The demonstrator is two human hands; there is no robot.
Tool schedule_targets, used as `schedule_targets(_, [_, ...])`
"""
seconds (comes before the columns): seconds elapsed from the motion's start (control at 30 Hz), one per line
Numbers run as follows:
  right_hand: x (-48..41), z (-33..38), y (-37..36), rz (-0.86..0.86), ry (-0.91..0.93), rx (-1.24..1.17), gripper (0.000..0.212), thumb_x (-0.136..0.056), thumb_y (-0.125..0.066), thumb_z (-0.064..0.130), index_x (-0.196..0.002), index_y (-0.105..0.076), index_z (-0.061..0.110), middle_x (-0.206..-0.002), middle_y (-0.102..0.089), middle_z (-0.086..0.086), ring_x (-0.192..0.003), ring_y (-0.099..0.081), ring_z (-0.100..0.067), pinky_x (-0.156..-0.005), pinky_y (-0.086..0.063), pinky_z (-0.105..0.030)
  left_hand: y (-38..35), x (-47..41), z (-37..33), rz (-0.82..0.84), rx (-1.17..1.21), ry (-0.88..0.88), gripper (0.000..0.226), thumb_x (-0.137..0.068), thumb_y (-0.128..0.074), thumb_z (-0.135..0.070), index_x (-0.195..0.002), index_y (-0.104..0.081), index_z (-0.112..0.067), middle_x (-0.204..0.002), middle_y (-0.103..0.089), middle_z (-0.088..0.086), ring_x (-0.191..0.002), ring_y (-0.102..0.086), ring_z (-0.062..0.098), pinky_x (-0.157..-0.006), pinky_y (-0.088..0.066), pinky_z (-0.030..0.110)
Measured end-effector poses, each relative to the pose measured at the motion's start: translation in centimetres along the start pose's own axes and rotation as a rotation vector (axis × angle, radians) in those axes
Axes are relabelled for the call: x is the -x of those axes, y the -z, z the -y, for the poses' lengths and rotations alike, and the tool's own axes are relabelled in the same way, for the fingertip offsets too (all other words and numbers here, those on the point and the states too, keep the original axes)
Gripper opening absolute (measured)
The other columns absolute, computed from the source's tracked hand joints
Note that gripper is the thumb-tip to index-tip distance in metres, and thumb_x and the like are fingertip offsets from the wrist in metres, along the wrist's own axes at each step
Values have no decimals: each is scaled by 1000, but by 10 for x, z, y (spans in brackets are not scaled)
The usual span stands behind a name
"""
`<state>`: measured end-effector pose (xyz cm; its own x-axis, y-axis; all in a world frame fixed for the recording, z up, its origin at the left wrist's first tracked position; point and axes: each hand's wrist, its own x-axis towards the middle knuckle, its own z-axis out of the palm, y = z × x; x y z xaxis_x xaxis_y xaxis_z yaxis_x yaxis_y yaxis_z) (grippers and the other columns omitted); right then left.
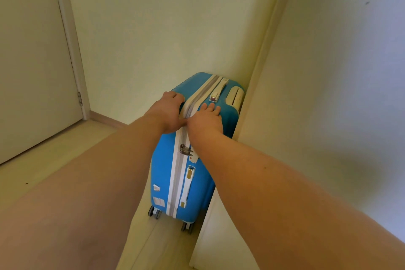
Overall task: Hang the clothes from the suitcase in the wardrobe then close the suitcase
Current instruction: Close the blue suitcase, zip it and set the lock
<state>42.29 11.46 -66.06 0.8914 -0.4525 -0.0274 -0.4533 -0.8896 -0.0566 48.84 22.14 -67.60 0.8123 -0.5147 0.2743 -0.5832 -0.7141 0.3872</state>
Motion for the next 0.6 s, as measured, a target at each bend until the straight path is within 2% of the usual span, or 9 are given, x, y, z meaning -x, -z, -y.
schedule_targets(0.17, [-20,-3,-2,22,-32,-47,80,-107,-44,37,-159,8,6,-167,10,-16,-154,8,-36,-123,-15,-45,-6,-12,-1,-12,-13,-24,69,-84,-75,-47,-139,-46,-17,-139,-42,9,-116,-52,26,-102,-45,39])
schedule_targets(0.6, [-45,7,-5,57,-120,-96,85,-105,-46,35,-157,15,6,-166,17,-17,-153,12,-39,-122,-10,-47,-17,-37,7,-9,-26,-99,70,-86,-75,-38,-144,-43,-19,-140,-44,8,-128,-44,26,-104,-40,37])
